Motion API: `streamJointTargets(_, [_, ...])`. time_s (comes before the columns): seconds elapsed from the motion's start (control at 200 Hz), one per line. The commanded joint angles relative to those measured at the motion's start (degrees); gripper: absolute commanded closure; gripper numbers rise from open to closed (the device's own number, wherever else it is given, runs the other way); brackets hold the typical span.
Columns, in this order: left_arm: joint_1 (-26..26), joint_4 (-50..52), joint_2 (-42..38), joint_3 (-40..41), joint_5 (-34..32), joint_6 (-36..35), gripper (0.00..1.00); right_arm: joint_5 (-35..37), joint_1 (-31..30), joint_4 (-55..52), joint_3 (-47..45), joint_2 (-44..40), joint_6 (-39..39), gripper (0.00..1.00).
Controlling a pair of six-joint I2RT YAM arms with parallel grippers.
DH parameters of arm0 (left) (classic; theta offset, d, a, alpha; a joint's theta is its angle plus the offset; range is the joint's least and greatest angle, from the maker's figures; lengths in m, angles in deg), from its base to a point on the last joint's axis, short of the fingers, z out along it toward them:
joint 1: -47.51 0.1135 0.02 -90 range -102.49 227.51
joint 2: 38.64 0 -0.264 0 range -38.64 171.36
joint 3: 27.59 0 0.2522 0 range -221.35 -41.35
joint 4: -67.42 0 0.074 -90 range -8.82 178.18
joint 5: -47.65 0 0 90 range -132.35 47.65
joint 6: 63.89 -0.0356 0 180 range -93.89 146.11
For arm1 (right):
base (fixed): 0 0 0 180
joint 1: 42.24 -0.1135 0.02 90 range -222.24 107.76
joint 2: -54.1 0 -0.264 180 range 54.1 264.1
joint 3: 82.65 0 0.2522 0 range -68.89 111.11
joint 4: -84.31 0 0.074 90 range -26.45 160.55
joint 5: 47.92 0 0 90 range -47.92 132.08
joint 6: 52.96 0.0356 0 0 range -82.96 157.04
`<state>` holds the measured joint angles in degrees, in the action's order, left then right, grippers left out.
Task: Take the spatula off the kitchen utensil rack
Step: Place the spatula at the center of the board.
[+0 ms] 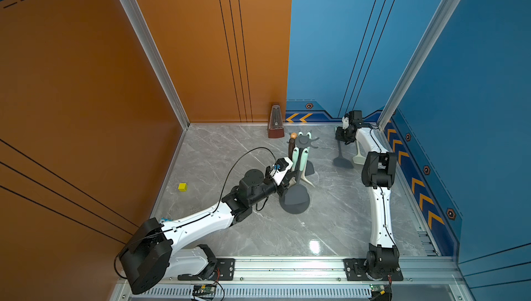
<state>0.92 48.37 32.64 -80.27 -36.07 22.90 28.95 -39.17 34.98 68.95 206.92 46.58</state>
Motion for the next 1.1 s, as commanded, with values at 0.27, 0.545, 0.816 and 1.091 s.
streamJointTargets(0.27, [-0.07,2.96,0.26,-0.56,-1.60,0.51,0.87,-1.32,0.05,1.83,-6.32,-11.96,0.60,0.65])
streamJointTargets(0.545, [-0.04,3.02,-0.41,-0.11,-1.51,0.83,0.88,-2.52,-1.02,10.48,-23.19,-28.80,1.36,0.65])
streamJointTargets(0.816, [-0.14,2.98,-1.38,0.58,-1.29,1.51,0.88,-6.92,-2.61,21.70,-40.10,-44.04,1.50,0.68])
streamJointTargets(1.091, [-0.08,3.02,-2.64,1.12,-1.53,1.96,0.89,-18.42,-5.51,39.23,-60.83,-59.81,2.07,0.67])
